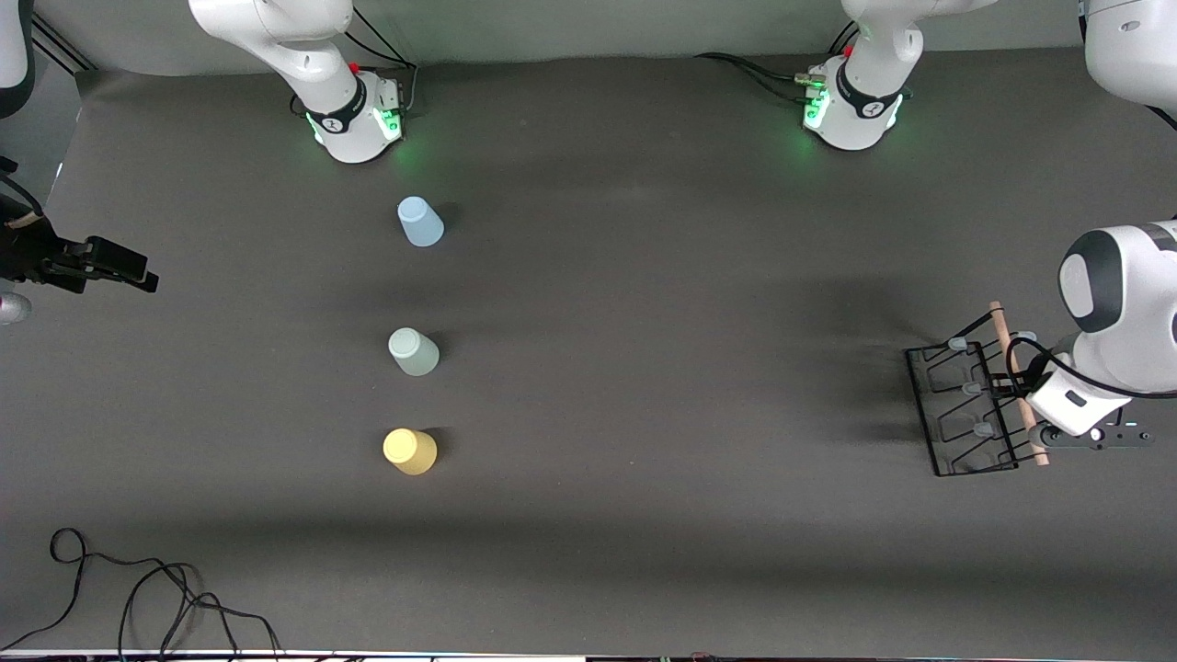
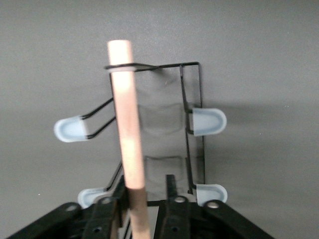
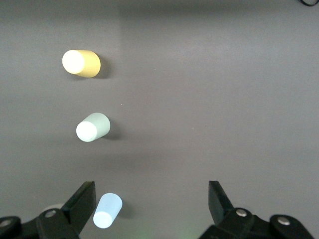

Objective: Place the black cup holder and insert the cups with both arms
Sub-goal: 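Carry the holder beside the cups and lower it with the left gripper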

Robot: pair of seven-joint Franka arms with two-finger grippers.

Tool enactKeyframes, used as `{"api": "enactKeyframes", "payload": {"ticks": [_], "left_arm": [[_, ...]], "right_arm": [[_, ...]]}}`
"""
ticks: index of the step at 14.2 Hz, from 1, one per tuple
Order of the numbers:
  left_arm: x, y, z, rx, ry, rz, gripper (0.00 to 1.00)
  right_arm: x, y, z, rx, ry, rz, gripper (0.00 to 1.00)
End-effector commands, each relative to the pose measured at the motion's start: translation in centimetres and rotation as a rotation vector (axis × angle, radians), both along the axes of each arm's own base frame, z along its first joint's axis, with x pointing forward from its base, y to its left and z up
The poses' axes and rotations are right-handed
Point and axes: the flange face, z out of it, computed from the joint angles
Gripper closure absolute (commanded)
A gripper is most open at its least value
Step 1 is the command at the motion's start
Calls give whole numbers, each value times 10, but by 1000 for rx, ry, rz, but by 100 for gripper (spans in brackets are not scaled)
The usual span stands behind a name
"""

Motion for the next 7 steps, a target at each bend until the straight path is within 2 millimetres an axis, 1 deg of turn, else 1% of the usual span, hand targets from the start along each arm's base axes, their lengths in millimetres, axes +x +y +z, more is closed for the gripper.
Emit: {"api": "enactKeyframes", "payload": {"ticks": [1,2,3,4,5,7], "left_arm": [[-4,-13,22,11,-21,-9,100],[-5,-17,29,5,-22,-6,100],[-5,-25,38,5,-19,-10,100],[-5,-40,50,8,-27,3,100],[-5,-61,61,9,-46,20,100],[-2,-123,76,-1,-84,60,100]], "right_arm": [[0,-1,4,-15,0,5,0],[0,-1,4,-15,0,5,0],[0,-1,4,-15,0,5,0],[0,-1,4,-15,0,5,0],[0,-1,4,-15,0,5,0],[0,-1,4,-15,1,5,0]]}}
